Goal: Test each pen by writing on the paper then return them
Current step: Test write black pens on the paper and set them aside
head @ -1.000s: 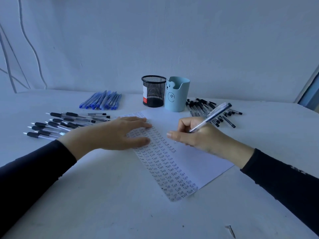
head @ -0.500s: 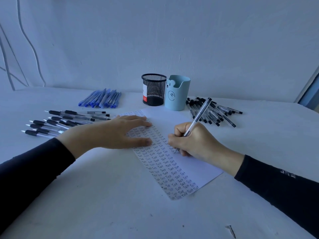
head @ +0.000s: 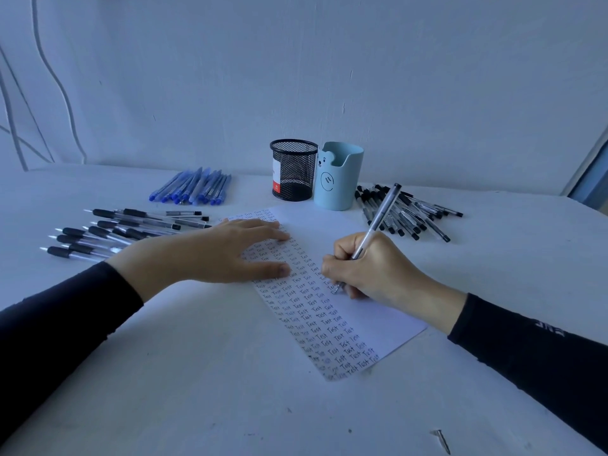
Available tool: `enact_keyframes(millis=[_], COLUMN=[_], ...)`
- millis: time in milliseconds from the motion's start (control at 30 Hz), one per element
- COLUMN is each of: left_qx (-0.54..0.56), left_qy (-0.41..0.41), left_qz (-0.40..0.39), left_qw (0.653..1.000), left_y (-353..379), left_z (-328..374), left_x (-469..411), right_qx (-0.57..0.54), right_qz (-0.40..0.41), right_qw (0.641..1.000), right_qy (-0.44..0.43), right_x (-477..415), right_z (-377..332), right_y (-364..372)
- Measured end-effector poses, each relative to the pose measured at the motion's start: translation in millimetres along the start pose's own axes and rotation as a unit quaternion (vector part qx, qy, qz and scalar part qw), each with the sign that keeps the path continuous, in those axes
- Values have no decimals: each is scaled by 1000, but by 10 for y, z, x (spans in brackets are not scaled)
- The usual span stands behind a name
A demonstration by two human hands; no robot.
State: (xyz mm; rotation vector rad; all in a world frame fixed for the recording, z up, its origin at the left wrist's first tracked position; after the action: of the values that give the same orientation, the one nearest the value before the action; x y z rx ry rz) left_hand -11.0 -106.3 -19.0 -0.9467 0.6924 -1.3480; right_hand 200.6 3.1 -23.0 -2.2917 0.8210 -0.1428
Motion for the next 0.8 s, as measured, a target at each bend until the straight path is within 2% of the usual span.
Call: enact_keyframes(millis=[800], left_qx=[-1], left_qy=[3], left_qz=[3], left_qw=[1000], left_y=[3], left_z=[20], left_x=[19], right_qx=[16], right_qz=[22], right_qw=[1000], right_qy=[-4], right_x=[-10], right_z=[10], right_y=[-22])
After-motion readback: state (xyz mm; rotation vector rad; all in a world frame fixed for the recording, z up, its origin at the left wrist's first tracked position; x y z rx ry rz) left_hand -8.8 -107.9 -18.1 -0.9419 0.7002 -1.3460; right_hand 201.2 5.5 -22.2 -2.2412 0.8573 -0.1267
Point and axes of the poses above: each hand's wrist, its own x-axis away from the middle knuckle, its own y-axis out of the palm, z = x × y, the point moved 1 cm from there along -x, towards the middle knuckle, and after that the axes turned 13 degrees about x, right-handed, at the moved point
